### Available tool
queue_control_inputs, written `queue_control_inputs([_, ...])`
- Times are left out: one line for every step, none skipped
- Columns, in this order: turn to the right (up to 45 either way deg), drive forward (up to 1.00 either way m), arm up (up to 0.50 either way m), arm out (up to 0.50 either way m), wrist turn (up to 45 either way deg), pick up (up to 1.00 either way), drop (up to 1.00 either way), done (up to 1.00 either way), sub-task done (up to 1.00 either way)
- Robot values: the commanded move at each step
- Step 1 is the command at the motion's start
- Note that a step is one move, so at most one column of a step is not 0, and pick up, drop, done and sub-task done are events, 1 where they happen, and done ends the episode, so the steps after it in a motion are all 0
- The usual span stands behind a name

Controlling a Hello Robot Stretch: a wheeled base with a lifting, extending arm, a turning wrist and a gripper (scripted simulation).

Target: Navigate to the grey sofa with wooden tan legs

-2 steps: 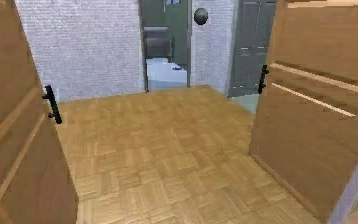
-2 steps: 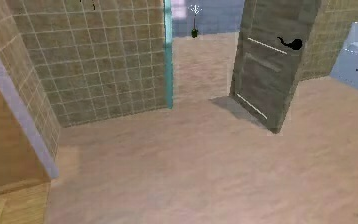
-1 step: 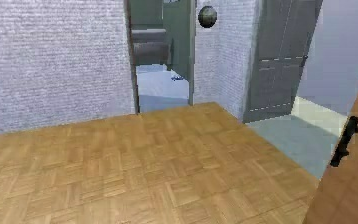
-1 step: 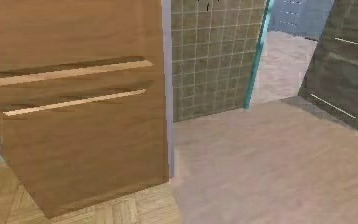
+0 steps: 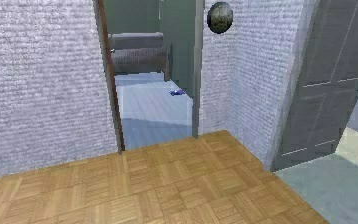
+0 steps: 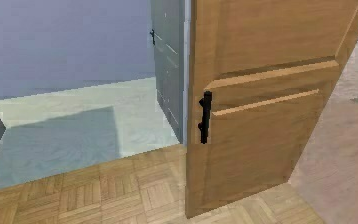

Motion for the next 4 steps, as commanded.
queue_control_inputs([-3.0, 0.0, 0.0, 0.0, 0.0, 0.0, 0.0, 0.0, 0.0])
queue_control_inputs([0.0, 1.0, 0.0, 0.0, 0.0, 0.0, 0.0, 0.0, 0.0])
queue_control_inputs([-3.0, 0.0, 0.0, 0.0, 0.0, 0.0, 0.0, 0.0, 0.0])
queue_control_inputs([0.0, 0.45, 0.0, 0.0, 0.0, 0.0, 0.0, 0.0, 0.0])
